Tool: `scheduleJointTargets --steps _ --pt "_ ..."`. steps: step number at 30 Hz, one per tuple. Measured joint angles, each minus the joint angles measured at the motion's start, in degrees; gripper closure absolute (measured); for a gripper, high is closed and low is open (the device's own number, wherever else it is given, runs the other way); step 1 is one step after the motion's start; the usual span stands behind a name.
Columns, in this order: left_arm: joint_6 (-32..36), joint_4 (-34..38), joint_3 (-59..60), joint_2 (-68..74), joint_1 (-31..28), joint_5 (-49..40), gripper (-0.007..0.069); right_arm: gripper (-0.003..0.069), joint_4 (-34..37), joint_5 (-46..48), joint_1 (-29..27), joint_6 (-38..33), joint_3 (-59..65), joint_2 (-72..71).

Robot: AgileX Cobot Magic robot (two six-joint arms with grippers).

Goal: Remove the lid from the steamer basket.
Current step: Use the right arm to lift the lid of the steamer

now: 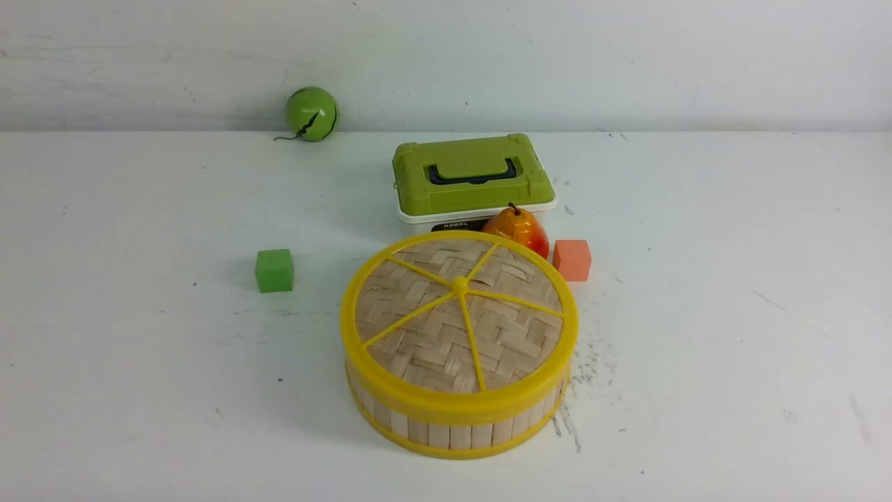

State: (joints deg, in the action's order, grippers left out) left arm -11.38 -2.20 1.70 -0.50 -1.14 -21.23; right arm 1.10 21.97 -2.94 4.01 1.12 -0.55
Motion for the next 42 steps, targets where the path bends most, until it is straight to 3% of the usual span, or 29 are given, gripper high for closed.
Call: scheduleJointTargets --steps 28,32,33,36,42 --pt "0.00 0.00 0.00 0.00 0.00 0.00 0.0386 0.0608 0.39 -0.06 0.00 1.15 0.00 0.00" --pt "0.00 0.00 0.00 0.00 0.00 0.00 0.0386 0.0605 15.43 -0.23 0.00 12.39 0.00 0.00" --pt "0.00 0.00 0.00 0.00 0.00 0.00 0.0386 0.0603 23.97 -0.23 0.00 20.20 0.20 0.00" --pt "0.00 0.00 0.00 0.00 0.00 0.00 0.0386 0.0600 35.50 -0.36 0.00 29.70 0.46 0.00" --pt "0.00 0.00 0.00 0.00 0.00 0.00 0.0386 0.0591 36.77 -1.45 0.00 31.30 0.46 0.00"
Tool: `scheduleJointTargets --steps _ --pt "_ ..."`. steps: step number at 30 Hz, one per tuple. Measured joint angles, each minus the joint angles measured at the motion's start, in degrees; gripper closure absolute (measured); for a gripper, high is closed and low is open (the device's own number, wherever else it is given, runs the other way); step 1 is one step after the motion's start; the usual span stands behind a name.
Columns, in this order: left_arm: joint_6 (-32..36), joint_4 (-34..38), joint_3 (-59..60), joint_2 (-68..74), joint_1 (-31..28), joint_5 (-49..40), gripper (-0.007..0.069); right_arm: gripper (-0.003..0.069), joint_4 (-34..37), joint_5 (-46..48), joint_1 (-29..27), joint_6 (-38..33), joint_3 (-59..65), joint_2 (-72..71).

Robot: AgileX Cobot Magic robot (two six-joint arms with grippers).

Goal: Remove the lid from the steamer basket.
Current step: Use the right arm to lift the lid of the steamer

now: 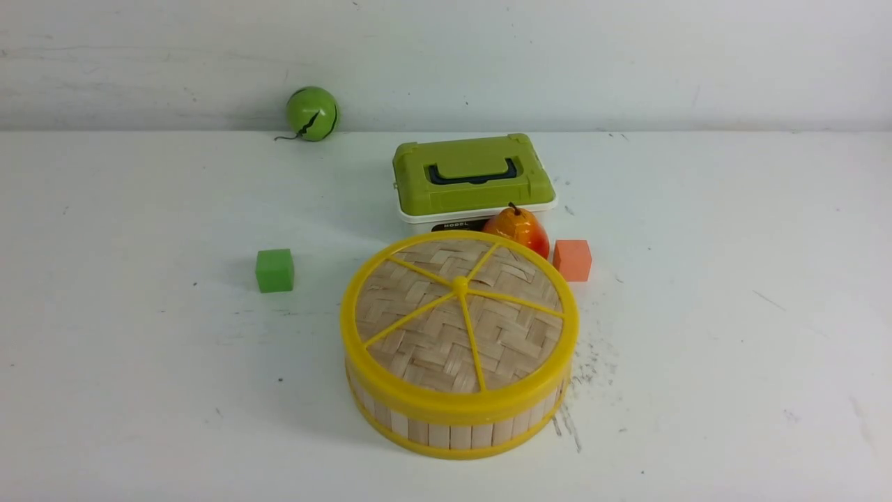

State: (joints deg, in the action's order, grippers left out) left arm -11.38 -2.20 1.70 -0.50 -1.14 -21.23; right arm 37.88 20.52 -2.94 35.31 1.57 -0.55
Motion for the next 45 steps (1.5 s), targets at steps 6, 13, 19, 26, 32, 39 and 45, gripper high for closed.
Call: scheduleJointTargets --steps 6,13,19,26,32,39,45 --pt "0.00 0.00 0.00 0.00 0.00 0.00 0.0386 0.0582 -3.41 1.84 0.00 -9.98 -2.22 0.00" --pt "0.00 0.00 0.00 0.00 0.00 0.00 0.0386 0.0621 -12.80 15.71 0.61 -36.75 -26.93 16.26" --pt "0.00 0.00 0.00 0.00 0.00 0.00 0.0386 0.0680 -16.55 33.88 2.65 -48.44 -47.95 36.72" --pt "0.00 0.00 0.00 0.00 0.00 0.00 0.0386 0.0670 -18.78 50.33 14.42 -54.47 -72.62 65.47" --pt "0.00 0.00 0.00 0.00 0.00 0.00 0.0386 0.0647 -25.14 50.81 26.97 -48.77 -87.32 84.75" --pt "0.00 0.00 0.00 0.00 0.00 0.00 0.0386 0.0481 -26.55 50.70 32.78 -46.31 -105.87 105.61" --pt "0.00 0.00 0.00 0.00 0.00 0.00 0.0386 0.0246 -32.40 50.69 37.12 -42.95 -122.51 122.27"
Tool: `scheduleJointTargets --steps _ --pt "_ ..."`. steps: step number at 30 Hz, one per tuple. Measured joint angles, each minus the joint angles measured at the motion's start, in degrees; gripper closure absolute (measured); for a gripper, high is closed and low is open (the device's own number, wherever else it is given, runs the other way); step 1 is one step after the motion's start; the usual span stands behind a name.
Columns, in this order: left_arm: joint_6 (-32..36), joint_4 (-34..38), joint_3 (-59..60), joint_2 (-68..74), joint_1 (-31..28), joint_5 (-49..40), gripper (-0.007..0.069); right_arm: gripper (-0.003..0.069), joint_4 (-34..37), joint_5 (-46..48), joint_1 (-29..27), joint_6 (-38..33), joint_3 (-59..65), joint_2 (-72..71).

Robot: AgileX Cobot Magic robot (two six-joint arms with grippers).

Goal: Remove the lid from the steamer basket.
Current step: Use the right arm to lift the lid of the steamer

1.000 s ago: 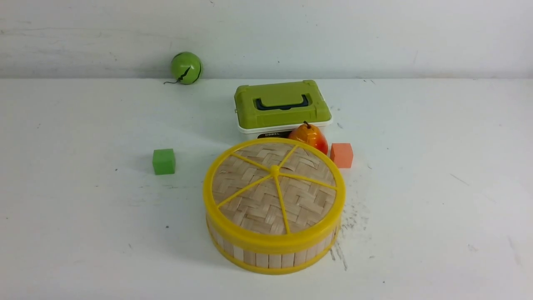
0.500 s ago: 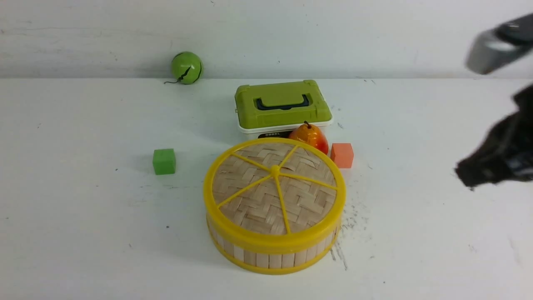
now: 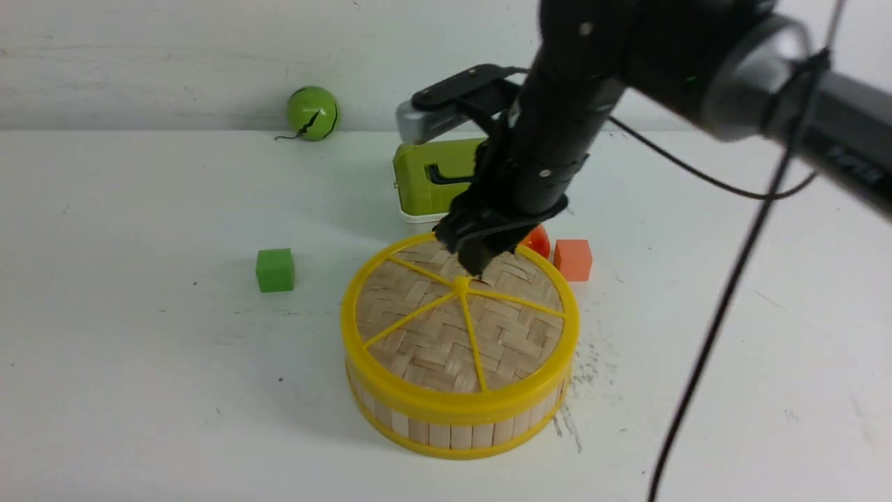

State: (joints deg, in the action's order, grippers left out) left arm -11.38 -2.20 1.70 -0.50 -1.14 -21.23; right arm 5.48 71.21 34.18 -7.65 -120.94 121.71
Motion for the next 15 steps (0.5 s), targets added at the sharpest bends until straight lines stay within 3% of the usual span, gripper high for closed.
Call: scheduleJointTargets --steps 5,9,14,15 --pt "0.00 0.00 0.00 0.00 0.00 0.00 0.0386 0.0228 -1.76 -0.04 1.18 1.87 -3.78 5.85" --pt "0.00 0.00 0.00 0.00 0.00 0.00 0.0386 0.0284 -1.83 -0.07 1.22 2.35 -4.03 6.89" --pt "0.00 0.00 0.00 0.00 0.00 0.00 0.0386 0.0452 -1.83 -0.01 1.22 2.53 -4.08 6.82" --pt "0.00 0.00 0.00 0.00 0.00 0.00 0.0386 0.0533 -1.83 -0.01 1.22 2.61 -4.08 6.54"
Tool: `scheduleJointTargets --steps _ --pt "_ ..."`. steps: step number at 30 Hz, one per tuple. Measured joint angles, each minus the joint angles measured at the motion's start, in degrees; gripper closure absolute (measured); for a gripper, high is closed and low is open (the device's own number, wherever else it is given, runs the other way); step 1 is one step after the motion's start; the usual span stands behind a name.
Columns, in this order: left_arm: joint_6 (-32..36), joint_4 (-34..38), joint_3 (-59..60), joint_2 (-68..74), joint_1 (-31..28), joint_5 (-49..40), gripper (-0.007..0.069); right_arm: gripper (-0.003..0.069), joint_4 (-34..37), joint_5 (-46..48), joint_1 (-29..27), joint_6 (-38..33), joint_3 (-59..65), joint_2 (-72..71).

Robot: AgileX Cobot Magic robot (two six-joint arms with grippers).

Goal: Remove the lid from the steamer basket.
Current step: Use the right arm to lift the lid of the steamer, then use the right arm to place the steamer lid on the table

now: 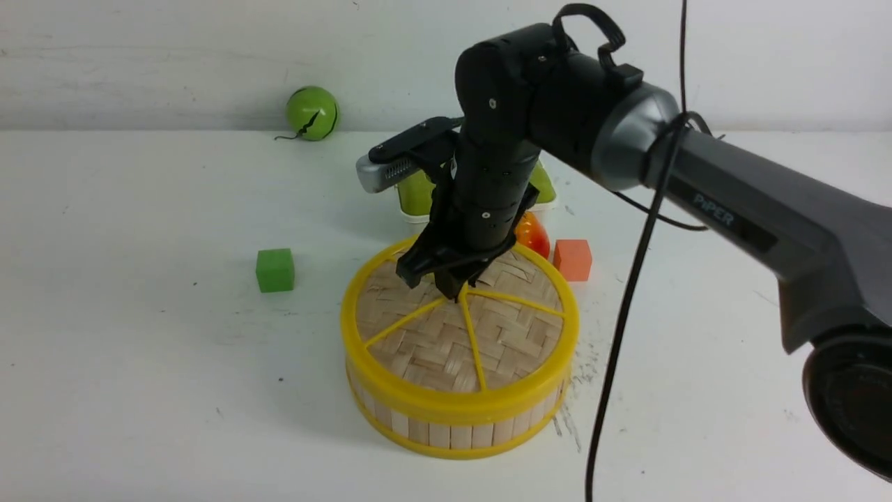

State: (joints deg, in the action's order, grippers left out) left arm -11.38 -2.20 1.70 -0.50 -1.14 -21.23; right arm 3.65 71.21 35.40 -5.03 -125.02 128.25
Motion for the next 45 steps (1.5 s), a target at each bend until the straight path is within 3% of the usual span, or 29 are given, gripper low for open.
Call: scheduleJointTargets --steps 1,8,13,20,24,33,39,42,45 --pt "0.00 0.00 0.00 0.00 0.00 0.00 0.0386 0.0564 0.01 0.00 0.00 0.06 0.00 -0.26" --pt "0.00 0.00 0.00 0.00 0.00 0.00 0.0386 0.0554 -0.06 0.24 -0.38 0.12 0.52 -7.88" --pt "0.00 0.00 0.00 0.00 0.00 0.00 0.0386 0.0554 0.51 -0.04 -4.84 0.06 7.68 -20.90" --pt "0.00 0.00 0.00 0.00 0.00 0.00 0.0385 0.0554 -0.90 -0.35 -20.89 -0.55 33.24 -34.50" --pt "0.00 0.00 0.00 0.00 0.00 0.00 0.0385 0.0554 -0.65 -8.17 -26.37 -0.55 45.22 -33.86" --pt "0.00 0.00 0.00 0.00 0.00 0.00 0.0385 0.0554 0.00 -21.29 -27.44 -1.08 51.42 -26.47" --pt "0.00 0.00 0.00 0.00 0.00 0.00 0.0386 0.0552 0.72 -24.17 -27.44 -1.22 51.42 -23.00" --pt "0.00 0.00 0.00 0.00 0.00 0.00 0.0386 0.0517 1.29 -24.28 -27.44 -1.22 51.42 -22.82" --pt "0.00 0.00 0.00 0.00 0.00 0.00 0.0386 0.0401 2.91 -23.86 -27.44 -1.22 51.42 -23.85"
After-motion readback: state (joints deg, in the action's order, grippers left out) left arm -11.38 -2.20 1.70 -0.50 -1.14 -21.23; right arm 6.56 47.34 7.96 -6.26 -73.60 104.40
